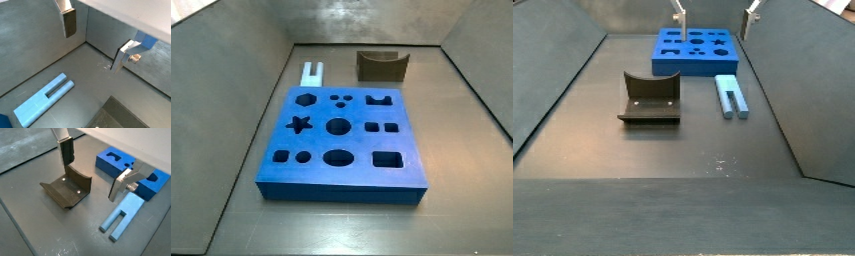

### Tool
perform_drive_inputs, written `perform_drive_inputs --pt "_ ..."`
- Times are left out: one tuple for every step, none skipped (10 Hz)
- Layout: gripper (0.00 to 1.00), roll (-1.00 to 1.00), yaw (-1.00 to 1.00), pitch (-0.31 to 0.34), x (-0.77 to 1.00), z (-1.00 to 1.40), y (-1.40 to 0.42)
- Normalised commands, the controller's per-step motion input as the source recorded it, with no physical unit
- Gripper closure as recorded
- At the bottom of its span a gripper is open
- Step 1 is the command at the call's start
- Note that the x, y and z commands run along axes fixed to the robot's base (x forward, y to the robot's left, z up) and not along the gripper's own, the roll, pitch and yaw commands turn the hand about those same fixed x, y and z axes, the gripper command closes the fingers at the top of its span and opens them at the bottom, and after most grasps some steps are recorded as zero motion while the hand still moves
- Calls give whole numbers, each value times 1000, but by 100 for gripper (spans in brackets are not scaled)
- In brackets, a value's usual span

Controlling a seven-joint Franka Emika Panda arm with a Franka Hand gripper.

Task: Pick up the square-circle object. Move up. Place the square-circle object on the fixture. Regrasp the square-circle object. Move to above the board. Insert the square-circle object.
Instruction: Pick up the square-circle object.

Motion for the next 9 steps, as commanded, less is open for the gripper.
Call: perform_drive_inputs --pt "0 0 11 0 0 0 17" --pt "0 0 0 0 0 -89 -6" --pt "0 157 154 -69 -437 -706 -449" --pt "0 166 189 -114 -689 -883 -600" --pt "0 160 223 -76 -523 -980 -603" --pt "0 123 354 -84 -449 -1000 -557" --pt "0 84 411 -93 -294 -1000 -491" --pt "0 41 371 -63 0 -1000 -320" --pt "0 67 237 -6 -209 -1000 -334"
